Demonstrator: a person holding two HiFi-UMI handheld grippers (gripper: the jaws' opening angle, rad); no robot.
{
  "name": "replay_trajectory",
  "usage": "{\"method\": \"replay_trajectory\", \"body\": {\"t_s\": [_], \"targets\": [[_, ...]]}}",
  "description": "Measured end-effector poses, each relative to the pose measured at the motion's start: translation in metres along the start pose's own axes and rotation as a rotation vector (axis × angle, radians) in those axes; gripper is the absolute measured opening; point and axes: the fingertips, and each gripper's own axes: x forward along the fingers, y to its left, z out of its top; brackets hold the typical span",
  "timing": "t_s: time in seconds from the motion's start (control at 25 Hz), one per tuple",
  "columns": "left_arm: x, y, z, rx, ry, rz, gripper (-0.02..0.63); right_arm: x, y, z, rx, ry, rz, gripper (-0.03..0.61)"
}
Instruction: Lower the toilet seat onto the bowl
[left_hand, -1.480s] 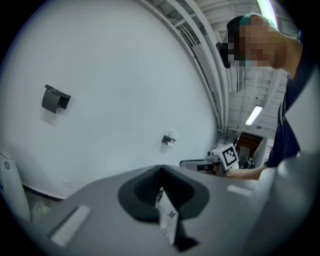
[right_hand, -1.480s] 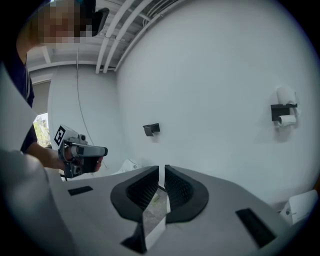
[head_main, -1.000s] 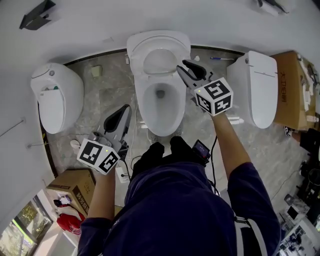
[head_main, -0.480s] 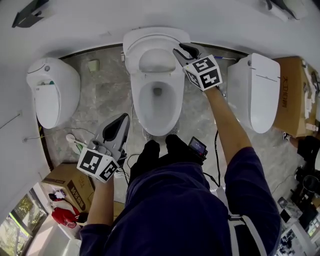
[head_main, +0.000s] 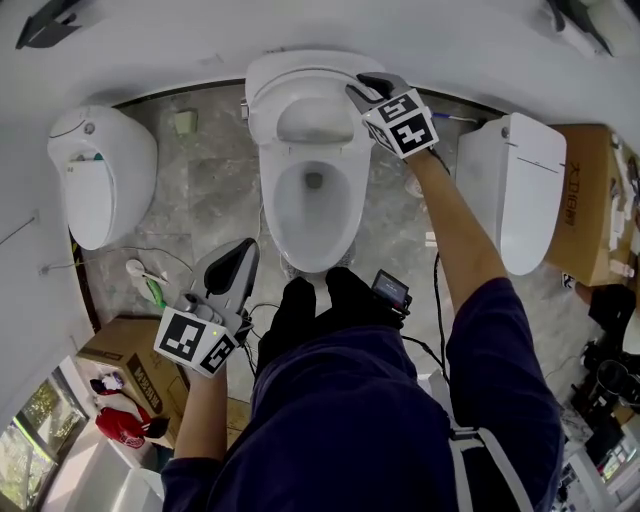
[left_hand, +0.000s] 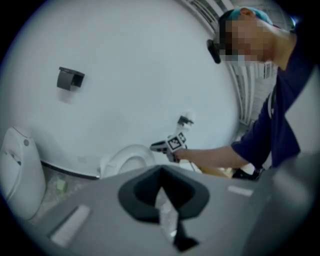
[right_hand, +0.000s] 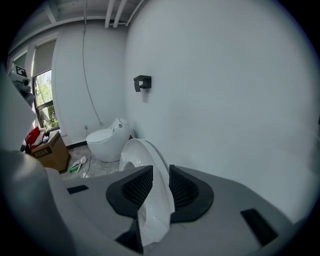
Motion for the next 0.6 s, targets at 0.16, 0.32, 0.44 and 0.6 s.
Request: {"method": "replay_trajectory", "body": {"t_s": [0.16,0.32,0.44,0.6], "targets": [[-0.002,0.005,-0.005,-0.019,0.007,0.021,-0.003,0.013,-0.002,-0.003,-0.020,0.018,0.028,0.080],[-0.001,0.006,-0.011,-0.035,0.012,0.029,-0.003,0.023,0.000,-0.004,-0.048,0.032,0.060,0.080],[0.001,0.006,-0.012,-0.043,0.010,0.030,-0.003,0.026,-0.001,-0.005,-0.070,0.046,0.071,0.080],[0.001,0.004,-0.009,-0.049,-0.002,0.025,-0.003,0.027,0.001,-0.006,-0.078,0.055,0.078,0.078]]}}
